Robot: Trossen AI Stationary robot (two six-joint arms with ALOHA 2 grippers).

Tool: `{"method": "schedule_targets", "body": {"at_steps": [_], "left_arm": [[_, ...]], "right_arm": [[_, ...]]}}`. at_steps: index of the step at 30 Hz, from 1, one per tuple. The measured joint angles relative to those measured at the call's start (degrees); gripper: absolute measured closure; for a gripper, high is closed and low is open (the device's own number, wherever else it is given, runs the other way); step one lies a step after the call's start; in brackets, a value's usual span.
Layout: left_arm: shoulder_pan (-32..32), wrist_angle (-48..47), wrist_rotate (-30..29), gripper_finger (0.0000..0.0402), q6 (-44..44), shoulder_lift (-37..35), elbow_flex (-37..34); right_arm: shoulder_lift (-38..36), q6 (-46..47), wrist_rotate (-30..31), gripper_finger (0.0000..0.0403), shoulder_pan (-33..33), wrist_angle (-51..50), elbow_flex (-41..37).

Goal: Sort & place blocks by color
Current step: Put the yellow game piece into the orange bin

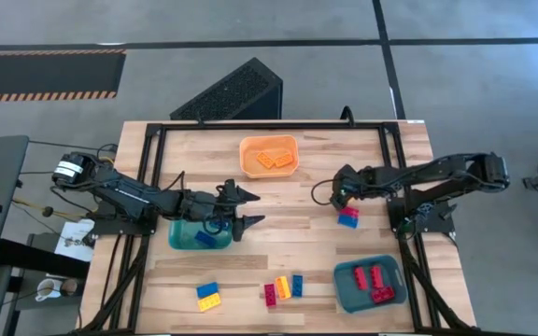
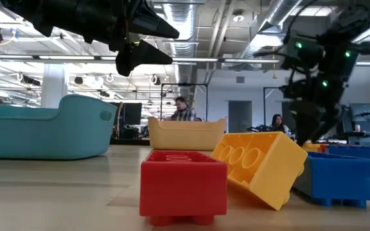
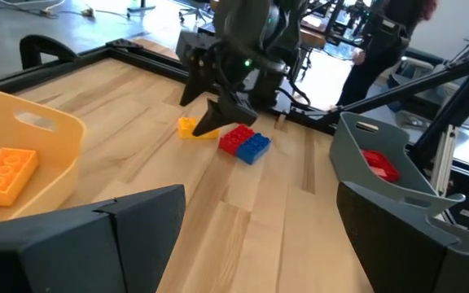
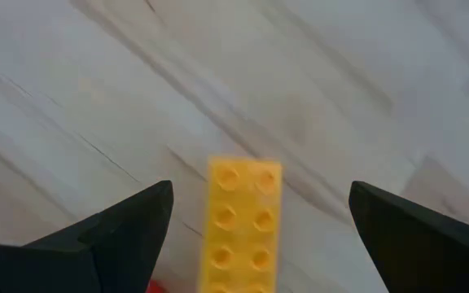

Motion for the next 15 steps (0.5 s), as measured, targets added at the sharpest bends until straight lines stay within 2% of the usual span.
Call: {"method": "schedule_targets", "body": {"at_steps": [8, 11, 15], "left_arm": [[0.02, 0.02, -0.85, 0.0093, -0.20, 0.00, 0.00], [0.08, 0.20, -2.30, 0.0093, -0.20, 0.00, 0.00], [0.15, 1.22, -2.29, 0.0093, -0.18, 0.00, 0.00]], "right_arm": [[-0.35, 1.56, -2.10, 0.0020, -1.80, 8.29, -7.43], [-0.32, 1.45, -2.20, 0.0047, -1.76, 9.86, -7.98], [-0.39, 0.23, -2.56, 0.0103, -1.76, 11.26, -8.05]]}}
